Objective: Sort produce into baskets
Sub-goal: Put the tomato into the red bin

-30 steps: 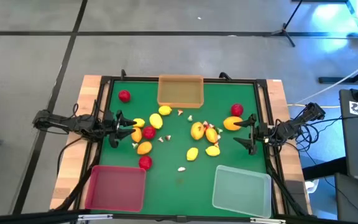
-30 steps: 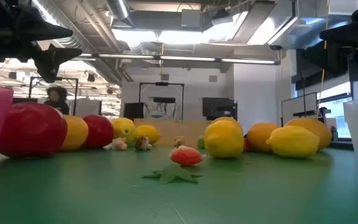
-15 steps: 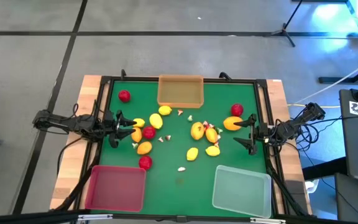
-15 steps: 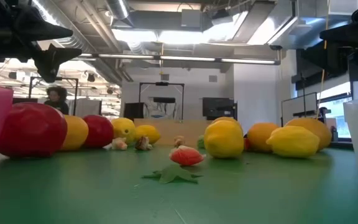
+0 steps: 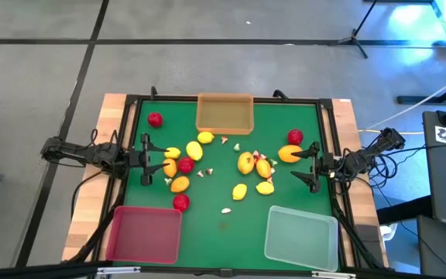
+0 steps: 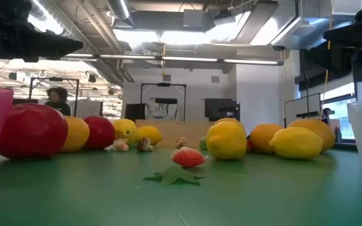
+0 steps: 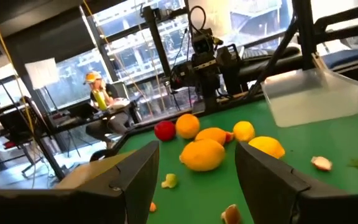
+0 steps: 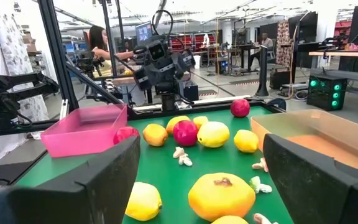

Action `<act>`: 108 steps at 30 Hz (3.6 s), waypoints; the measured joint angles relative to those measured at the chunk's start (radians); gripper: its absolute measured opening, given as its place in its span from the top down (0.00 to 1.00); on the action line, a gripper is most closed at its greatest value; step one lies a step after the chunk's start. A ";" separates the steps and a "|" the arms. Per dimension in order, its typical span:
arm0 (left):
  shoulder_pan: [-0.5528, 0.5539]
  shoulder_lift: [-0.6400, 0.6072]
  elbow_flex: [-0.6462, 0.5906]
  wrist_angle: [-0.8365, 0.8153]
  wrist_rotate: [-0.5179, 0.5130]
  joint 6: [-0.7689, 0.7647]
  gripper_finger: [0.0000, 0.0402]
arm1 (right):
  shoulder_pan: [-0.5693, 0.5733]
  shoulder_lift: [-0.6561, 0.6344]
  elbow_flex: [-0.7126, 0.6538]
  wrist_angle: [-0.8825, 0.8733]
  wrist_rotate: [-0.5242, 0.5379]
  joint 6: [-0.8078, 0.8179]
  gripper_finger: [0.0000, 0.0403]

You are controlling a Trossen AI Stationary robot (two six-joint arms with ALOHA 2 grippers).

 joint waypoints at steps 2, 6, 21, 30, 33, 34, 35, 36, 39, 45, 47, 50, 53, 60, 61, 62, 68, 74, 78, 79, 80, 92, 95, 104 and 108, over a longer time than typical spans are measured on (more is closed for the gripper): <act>0.000 0.000 0.000 0.000 0.000 -0.014 0.48 | 0.000 0.000 0.000 0.058 0.024 0.015 0.16; 0.000 0.000 0.000 0.011 0.000 -0.040 0.48 | 0.000 0.000 0.000 0.245 0.192 0.155 0.16; -0.001 0.000 0.000 0.078 0.032 -0.966 0.48 | 0.000 0.000 0.000 0.460 0.450 0.184 0.16; 0.004 0.000 0.000 0.047 -0.108 -1.140 0.48 | 0.000 0.000 0.000 0.460 0.489 0.183 0.16; 0.004 0.000 0.000 0.065 -0.109 -1.148 0.48 | 0.000 0.000 0.000 0.460 0.489 0.183 0.16; 0.004 0.000 0.000 0.065 -0.110 -1.166 0.48 | 0.000 0.000 0.000 0.459 0.487 0.183 0.16; 0.004 0.000 0.000 0.063 -0.110 -1.192 0.48 | 0.000 0.000 0.000 0.459 0.482 0.183 0.16; 0.004 0.000 0.000 0.062 -0.110 -1.225 0.48 | 0.000 0.000 0.000 0.459 0.477 0.183 0.16; 0.004 0.000 0.000 0.057 -0.118 -1.269 0.48 | 0.000 0.000 0.000 0.447 0.470 0.183 0.16; 0.008 0.000 0.000 0.054 -0.138 -1.281 0.48 | 0.000 0.000 0.000 0.412 0.470 0.183 0.16; 0.008 0.000 0.000 0.045 -0.140 -1.280 0.48 | 0.000 0.000 0.000 0.406 0.470 0.183 0.16; 0.007 0.000 0.000 0.038 -0.150 -1.283 0.48 | 0.000 0.000 0.000 0.406 0.470 0.183 0.16; 0.008 0.000 0.000 0.054 -0.244 -1.293 0.48 | 0.000 0.000 0.000 0.410 0.470 0.189 0.16; 0.008 0.002 0.051 0.213 -0.176 -1.177 0.48 | 0.000 0.000 0.000 0.414 0.445 0.272 0.16; 0.008 0.007 0.079 0.218 -0.173 -1.142 0.48 | 0.000 0.000 0.000 0.414 0.443 0.272 0.16; 0.008 0.015 0.107 0.217 -0.173 -1.109 0.48 | 0.000 0.000 0.000 0.414 0.443 0.272 0.16; 0.008 0.162 0.324 0.149 -0.224 -0.902 0.48 | 0.000 0.000 0.000 0.414 0.443 0.275 0.16; 0.013 0.402 0.558 -0.308 -0.483 -0.997 0.48 | 0.000 0.000 0.000 0.414 0.443 0.275 0.16; 0.061 0.577 0.682 -0.539 -0.545 -1.010 0.48 | 0.000 0.000 0.000 0.414 0.444 0.274 0.16; 0.081 0.619 0.713 -0.565 -0.547 -1.003 0.48 | 0.000 0.000 0.000 0.414 0.444 0.274 0.16; 0.105 0.660 0.743 -0.588 -0.548 -0.994 0.48 | 0.000 0.000 0.000 0.414 0.446 0.274 0.16; 0.548 1.034 1.076 -0.984 -0.016 -0.947 0.48 | 0.000 0.000 0.000 0.414 0.452 0.274 0.16; 0.696 1.059 1.111 -1.109 0.151 -0.835 0.48 | 0.000 0.000 0.000 0.409 0.452 0.266 0.16; 1.005 1.089 1.115 -1.152 0.214 -0.563 0.48 | 0.000 0.000 0.000 0.406 0.481 0.259 0.16; 1.027 1.146 1.115 -1.156 0.243 -0.447 0.47 | 0.000 0.000 0.000 0.406 0.481 0.259 0.16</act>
